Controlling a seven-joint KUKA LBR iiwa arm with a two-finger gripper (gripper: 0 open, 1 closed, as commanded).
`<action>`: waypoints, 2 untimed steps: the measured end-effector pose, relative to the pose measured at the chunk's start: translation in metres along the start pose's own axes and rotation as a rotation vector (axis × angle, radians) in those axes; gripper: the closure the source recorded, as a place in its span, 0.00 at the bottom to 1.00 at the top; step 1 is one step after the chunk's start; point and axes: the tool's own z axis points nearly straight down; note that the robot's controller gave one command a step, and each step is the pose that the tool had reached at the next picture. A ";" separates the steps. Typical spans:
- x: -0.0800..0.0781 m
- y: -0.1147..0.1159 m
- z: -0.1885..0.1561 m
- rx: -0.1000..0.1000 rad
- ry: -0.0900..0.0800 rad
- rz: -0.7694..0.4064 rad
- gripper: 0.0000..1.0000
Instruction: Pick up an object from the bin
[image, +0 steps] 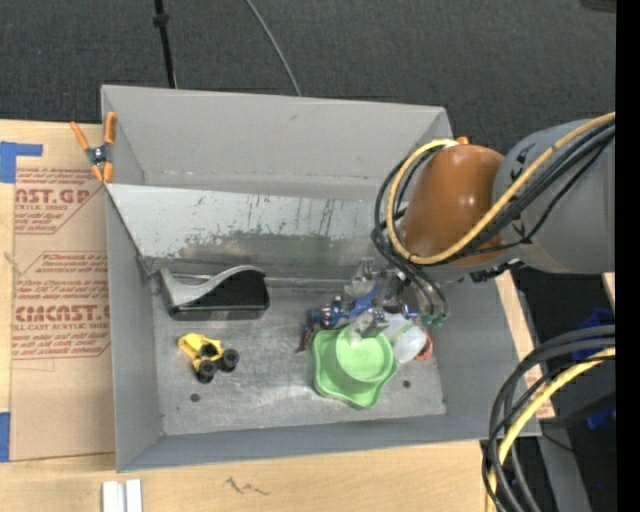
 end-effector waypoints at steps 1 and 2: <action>0.000 0.000 0.000 0.000 0.000 0.000 1.00; 0.000 0.000 0.000 0.000 0.000 0.000 1.00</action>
Offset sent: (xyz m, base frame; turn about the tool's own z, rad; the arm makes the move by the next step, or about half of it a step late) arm -0.0273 -0.0200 0.2518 -0.1626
